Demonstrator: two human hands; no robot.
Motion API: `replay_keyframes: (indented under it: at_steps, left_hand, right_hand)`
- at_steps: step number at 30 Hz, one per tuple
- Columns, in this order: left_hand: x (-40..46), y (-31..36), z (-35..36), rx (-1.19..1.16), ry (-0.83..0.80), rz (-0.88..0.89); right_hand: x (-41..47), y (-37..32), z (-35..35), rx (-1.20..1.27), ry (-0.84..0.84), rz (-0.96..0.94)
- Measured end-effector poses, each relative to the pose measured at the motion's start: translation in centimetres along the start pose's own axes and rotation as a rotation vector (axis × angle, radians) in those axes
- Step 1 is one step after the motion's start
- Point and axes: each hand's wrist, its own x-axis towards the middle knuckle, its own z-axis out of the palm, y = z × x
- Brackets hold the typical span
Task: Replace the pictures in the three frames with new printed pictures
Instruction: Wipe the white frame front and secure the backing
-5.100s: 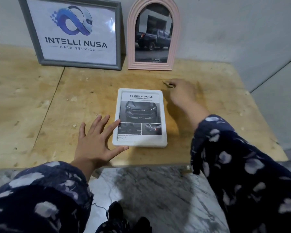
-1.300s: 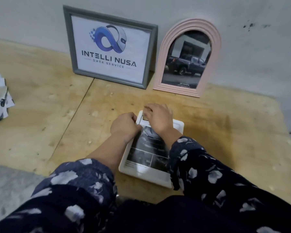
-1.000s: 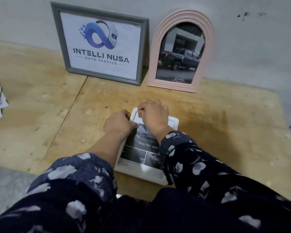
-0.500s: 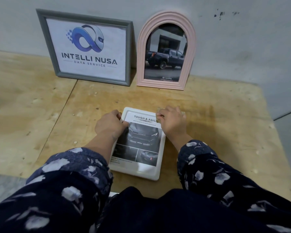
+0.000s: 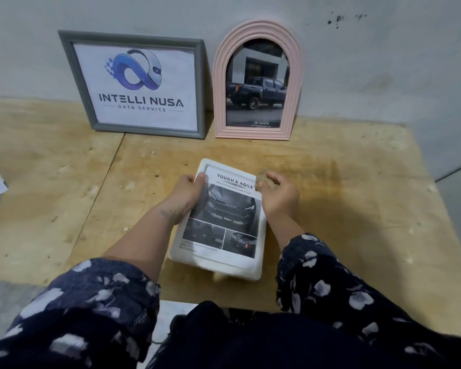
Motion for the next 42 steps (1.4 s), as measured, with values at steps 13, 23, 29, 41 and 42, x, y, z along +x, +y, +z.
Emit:
replay_keyframes:
  at_steps: [13, 23, 29, 41, 42]
  left_hand:
    - [-1.9, -0.9, -5.7, -0.458, 0.343, 0.173]
    - [-4.8, -4.2, -19.2, -0.659, 0.785, 0.233]
    - [-4.0, -6.3, -29.3, -0.686, 0.979, 0.262]
    - [3.5, -5.7, -46.6, -0.710, 0.958, 0.289]
    - [4.3, -5.9, -47.9, -0.703, 0.952, 0.284]
  right_hand:
    - [-1.1, -9.0, 2.6, 0.267, -0.303, 0.106]
    - [-9.2, -16.7, 13.0, 0.301, -0.638, -0.035]
    - [-13.4, -20.3, 19.7, 0.224, -0.759, -0.123]
    - [-14.8, -25.3, 31.5, 0.047, -0.669, -0.259]
    - [-14.5, -25.6, 32.4, 0.012, -0.642, -0.286]
